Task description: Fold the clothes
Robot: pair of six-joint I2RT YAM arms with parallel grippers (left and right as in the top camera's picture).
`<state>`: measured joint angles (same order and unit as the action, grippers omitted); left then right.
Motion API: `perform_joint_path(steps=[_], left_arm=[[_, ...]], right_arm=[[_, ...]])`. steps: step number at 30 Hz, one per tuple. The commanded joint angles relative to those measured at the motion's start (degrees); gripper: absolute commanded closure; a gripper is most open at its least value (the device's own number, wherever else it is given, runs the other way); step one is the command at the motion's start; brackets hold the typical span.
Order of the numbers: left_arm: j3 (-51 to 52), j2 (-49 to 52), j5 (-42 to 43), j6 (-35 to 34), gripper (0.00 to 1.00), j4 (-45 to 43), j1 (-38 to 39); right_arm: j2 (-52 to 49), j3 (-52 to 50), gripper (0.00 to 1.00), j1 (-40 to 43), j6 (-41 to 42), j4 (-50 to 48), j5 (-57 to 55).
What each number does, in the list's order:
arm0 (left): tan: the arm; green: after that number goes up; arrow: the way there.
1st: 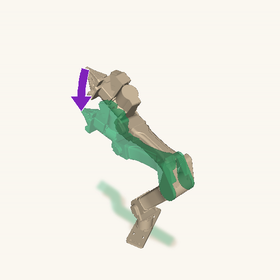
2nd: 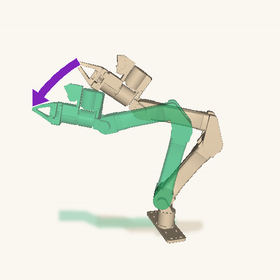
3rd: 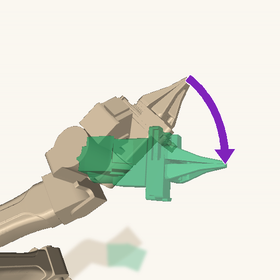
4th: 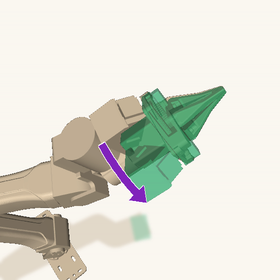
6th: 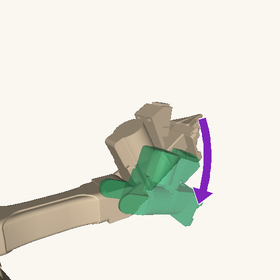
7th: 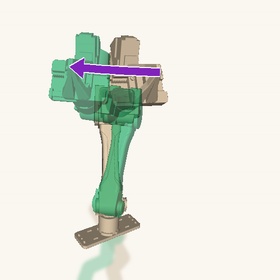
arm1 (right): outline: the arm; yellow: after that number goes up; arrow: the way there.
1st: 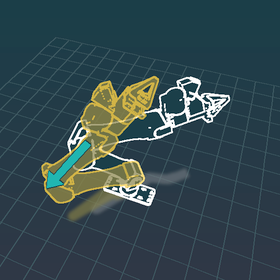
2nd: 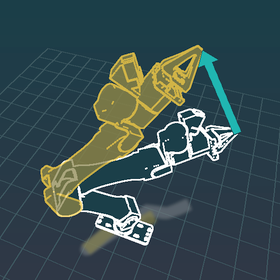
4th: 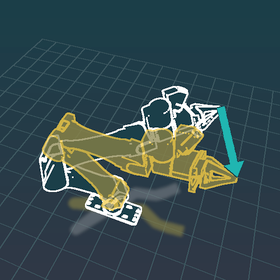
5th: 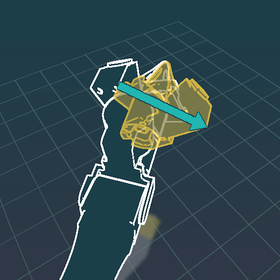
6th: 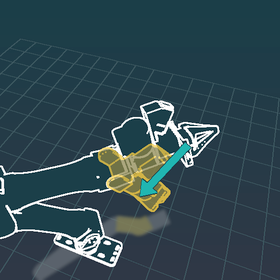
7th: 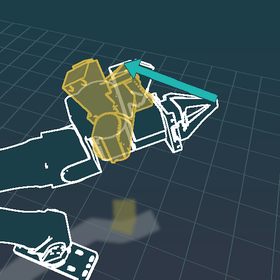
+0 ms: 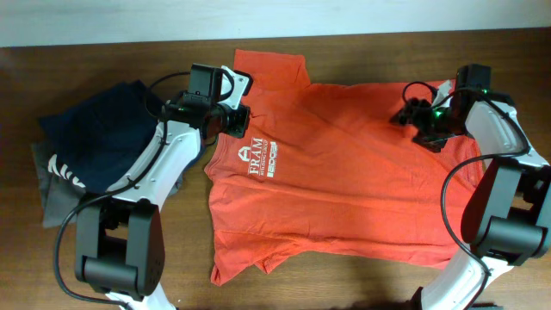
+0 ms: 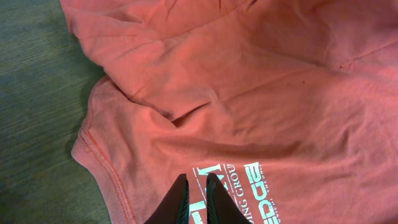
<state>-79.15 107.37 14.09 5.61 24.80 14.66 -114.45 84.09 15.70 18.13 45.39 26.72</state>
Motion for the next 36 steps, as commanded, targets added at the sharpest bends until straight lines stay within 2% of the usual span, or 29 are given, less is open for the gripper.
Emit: perform_joint_path(steps=[1, 8, 10, 11, 12, 14, 15, 18, 19, 23, 36], left_arm=[[-1.0, 0.6, -0.4, 1.0, 0.89, -0.1, -0.2], [-1.0, 0.6, -0.3, 1.0, 0.87, -0.3, -0.2], [-1.0, 0.7, 0.0, 2.1, 0.84, -0.3, 0.1], [-1.0, 0.9, 0.1, 3.4, 0.81, 0.1, 0.3], [-1.0, 1.3, 0.1, 4.3, 0.78, 0.7, 0.4], [-1.0, 2.5, 0.1, 4.6, 0.76, 2.2, 0.7], [-1.0, 3.1, 0.1, 4.6, 0.76, 2.8, 0.6], [-1.0, 5.6, 0.1, 4.6, 0.81, 2.5, 0.6], [-1.0, 6.3, 0.1, 4.6, 0.84, 1.7, 0.6], [-1.0, 8.1, 0.2, 4.6, 0.90, -2.3, 0.6], [-1.0, 9.7, 0.2, 4.6, 0.91, -4.9, 0.6]], right_arm=[[-0.2, -0.3, 0.01, 0.0, 0.3, 0.0, -3.3], [-0.2, -0.3, 0.01, 0.0, 0.3, 0.1, -3.4], [-0.2, -0.3, 0.01, 0.0, -0.8, 0.0, -3.4], [-0.2, -0.3, 0.16, 0.0, -3.3, -0.4, -3.3], [-0.2, -0.3, 0.24, 0.0, -5.0, -0.4, -3.3], [-0.2, -0.3, 0.30, 0.0, -6.7, 0.7, -6.2], [-0.2, -0.3, 0.39, 0.0, -5.7, 1.2, -8.8], [-0.4, -0.3, 0.91, 0.3, -0.3, 2.2, -18.6], [-0.7, -0.3, 0.96, 0.5, 0.6, 2.1, -20.5], [-2.2, -0.3, 0.96, 2.4, 1.5, 0.5, -19.7], [-11.5, -0.3, 0.96, 3.3, 2.7, -12.5, -16.5]])
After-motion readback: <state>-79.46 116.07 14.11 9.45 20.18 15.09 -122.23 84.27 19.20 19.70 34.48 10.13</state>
